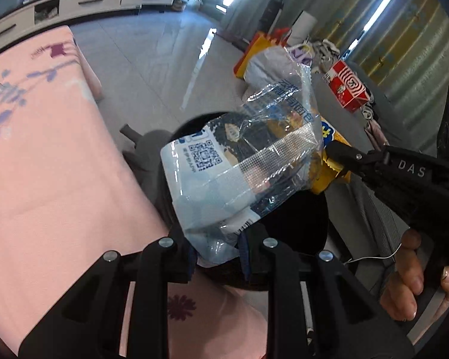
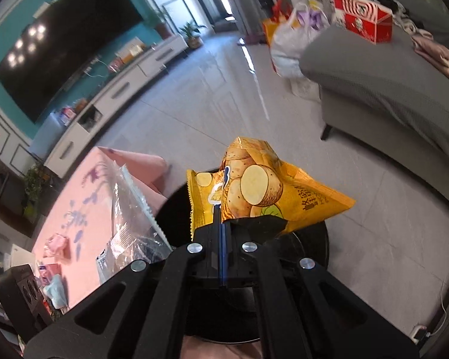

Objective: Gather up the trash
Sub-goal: 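Carry the clear bag and yellow chip bag over the black bin with both tools, then open both tools to drop the bags into the black bin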

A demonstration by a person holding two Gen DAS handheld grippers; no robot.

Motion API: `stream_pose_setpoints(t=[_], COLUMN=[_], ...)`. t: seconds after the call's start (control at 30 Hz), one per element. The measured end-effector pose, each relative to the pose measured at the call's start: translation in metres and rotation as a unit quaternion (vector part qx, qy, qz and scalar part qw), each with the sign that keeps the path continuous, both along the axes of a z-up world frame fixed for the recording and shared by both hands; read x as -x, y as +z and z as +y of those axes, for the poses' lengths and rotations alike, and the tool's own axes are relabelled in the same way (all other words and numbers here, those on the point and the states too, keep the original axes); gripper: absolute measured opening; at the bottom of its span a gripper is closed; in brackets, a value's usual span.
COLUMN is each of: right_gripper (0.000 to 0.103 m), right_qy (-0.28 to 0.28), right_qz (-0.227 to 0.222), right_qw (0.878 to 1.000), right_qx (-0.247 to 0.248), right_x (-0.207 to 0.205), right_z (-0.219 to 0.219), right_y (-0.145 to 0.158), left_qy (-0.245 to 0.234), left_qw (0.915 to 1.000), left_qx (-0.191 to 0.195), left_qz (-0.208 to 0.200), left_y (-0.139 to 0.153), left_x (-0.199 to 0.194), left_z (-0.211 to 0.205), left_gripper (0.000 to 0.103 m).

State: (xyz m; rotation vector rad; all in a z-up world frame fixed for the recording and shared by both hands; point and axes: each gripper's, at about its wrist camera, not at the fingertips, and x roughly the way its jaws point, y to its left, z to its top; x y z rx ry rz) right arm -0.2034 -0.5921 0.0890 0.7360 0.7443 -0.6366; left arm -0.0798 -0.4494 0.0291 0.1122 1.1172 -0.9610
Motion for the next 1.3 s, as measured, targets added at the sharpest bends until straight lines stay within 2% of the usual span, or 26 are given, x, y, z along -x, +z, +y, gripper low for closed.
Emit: stream_pose_setpoints(t=[0.27, 0.5, 0.6, 0.63, 0.67, 0.83, 1.0, 1.13, 1.3], right_gripper=[0.001, 0.001, 0.002, 0.002, 0.003, 0.006, 0.027, 0.033, 0.046], right_qy=[0.01, 0.015, 0.015, 0.015, 0.017, 0.022, 0.03, 0.036, 0.042], right_qz=[-0.006, 0.014, 0.02, 0.022, 0.025, 0.02, 0.011, 0.01, 0.001], right_qw=[0.999, 0.998, 0.998, 0.998, 0.998, 0.999, 0.999, 0.999, 0.999], right_qx=[-0.048, -0.051, -0.05, -0.05, -0.049, -0.043, -0.043, -0.033, -0.023], right_x=[-0.001, -0.01, -0.01, -0.01, -0.01, -0.009, -0.009, -0.011, -0.014], right_z=[-0.012, -0.012, -0.011, -0.012, -0.011, -0.007, -0.003, 0.003, 0.012], right_y=[-0.018, -0.022, -0.021, -0.021, -0.02, -0.013, -0.008, -0.001, 0.009], left_qy=[-0.006, -0.014, -0.016, -0.018, -0.017, -0.016, -0.011, 0.003, 0.03], left_qw=[0.9996, 0.9994, 0.9995, 0.9995, 0.9996, 0.9995, 0.9995, 0.999, 0.9976], left_qx=[-0.026, -0.03, -0.028, -0.024, -0.023, -0.002, 0.016, 0.03, 0.041], left_qz=[0.013, 0.012, 0.002, 0.001, -0.003, -0.027, -0.026, -0.032, -0.048], left_y=[-0.019, -0.025, -0.021, -0.018, -0.015, 0.002, 0.018, 0.03, 0.049], left_x=[0.006, 0.007, 0.01, 0.01, 0.011, 0.014, 0.014, 0.011, 0.006], left_z=[-0.019, -0.022, -0.024, -0.023, -0.02, -0.009, 0.007, 0.022, 0.054], left_gripper=[0.025, 0.031, 0.04, 0.048, 0.06, 0.07, 0.075, 0.079, 0.087])
